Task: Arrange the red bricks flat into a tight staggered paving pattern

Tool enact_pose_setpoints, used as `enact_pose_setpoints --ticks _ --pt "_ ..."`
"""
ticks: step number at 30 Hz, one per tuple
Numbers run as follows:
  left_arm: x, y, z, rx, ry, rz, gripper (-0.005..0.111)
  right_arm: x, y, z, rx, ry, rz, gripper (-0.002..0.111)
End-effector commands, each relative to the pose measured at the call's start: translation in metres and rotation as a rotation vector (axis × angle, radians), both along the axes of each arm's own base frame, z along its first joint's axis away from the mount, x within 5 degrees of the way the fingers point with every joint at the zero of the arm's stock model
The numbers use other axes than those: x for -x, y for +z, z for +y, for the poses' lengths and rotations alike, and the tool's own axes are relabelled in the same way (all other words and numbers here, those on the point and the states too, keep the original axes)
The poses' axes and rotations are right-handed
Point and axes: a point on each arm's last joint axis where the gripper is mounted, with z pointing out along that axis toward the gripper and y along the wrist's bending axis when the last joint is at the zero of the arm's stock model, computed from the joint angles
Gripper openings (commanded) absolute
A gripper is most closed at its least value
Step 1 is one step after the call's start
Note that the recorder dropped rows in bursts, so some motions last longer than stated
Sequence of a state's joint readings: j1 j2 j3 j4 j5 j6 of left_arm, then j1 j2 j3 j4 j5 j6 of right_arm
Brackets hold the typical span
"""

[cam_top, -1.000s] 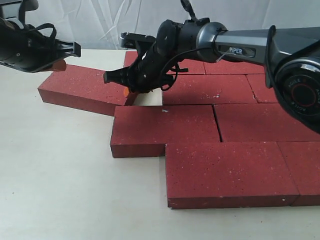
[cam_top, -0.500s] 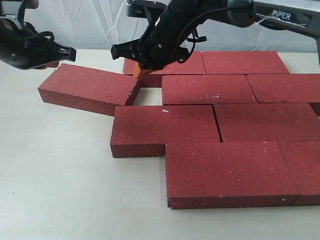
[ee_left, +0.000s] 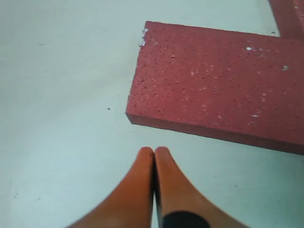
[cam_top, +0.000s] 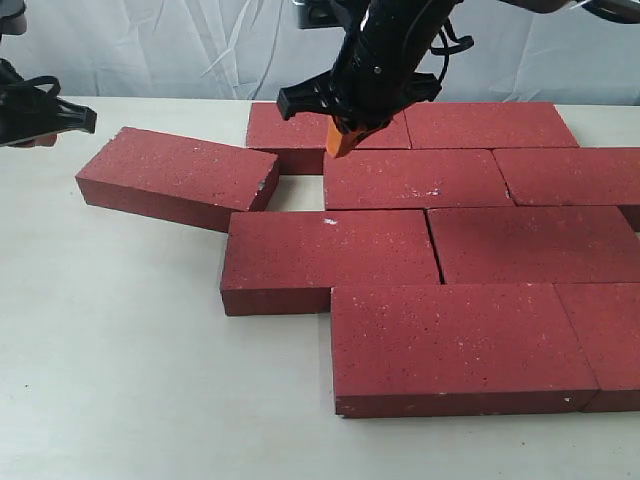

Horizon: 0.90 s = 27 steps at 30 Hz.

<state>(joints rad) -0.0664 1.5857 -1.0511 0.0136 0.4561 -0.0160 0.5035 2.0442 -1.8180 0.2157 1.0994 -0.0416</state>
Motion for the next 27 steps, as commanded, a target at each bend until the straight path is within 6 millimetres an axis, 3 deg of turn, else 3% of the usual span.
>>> enact_pose_setpoints --ticks 1,6,14,21,27 --pt "-0.022 -0.011 0.010 0.016 0.042 0.011 0.000 -0.006 0.007 -0.001 -0.027 -0.019 -0.072 -0.001" --pt "-0.063 -0.016 0.025 0.046 0.100 -0.024 0.000 -0.010 0.000 0.000 -0.029 -0.024 -0.079 -0.001" --pt "-0.099 -0.035 0.029 0.033 0.101 -0.002 0.000 -0.026 -0.042 0.009 -0.021 -0.041 -0.063 -0.001" --pt "-0.121 -0.058 0.029 0.040 0.105 0.071 0.000 -0.034 -0.072 0.020 -0.100 -0.090 -0.012 -0.001" --pt "-0.135 -0.064 0.033 0.047 0.115 0.077 0.000 -0.034 -0.090 0.025 -0.116 -0.104 0.028 -0.001"
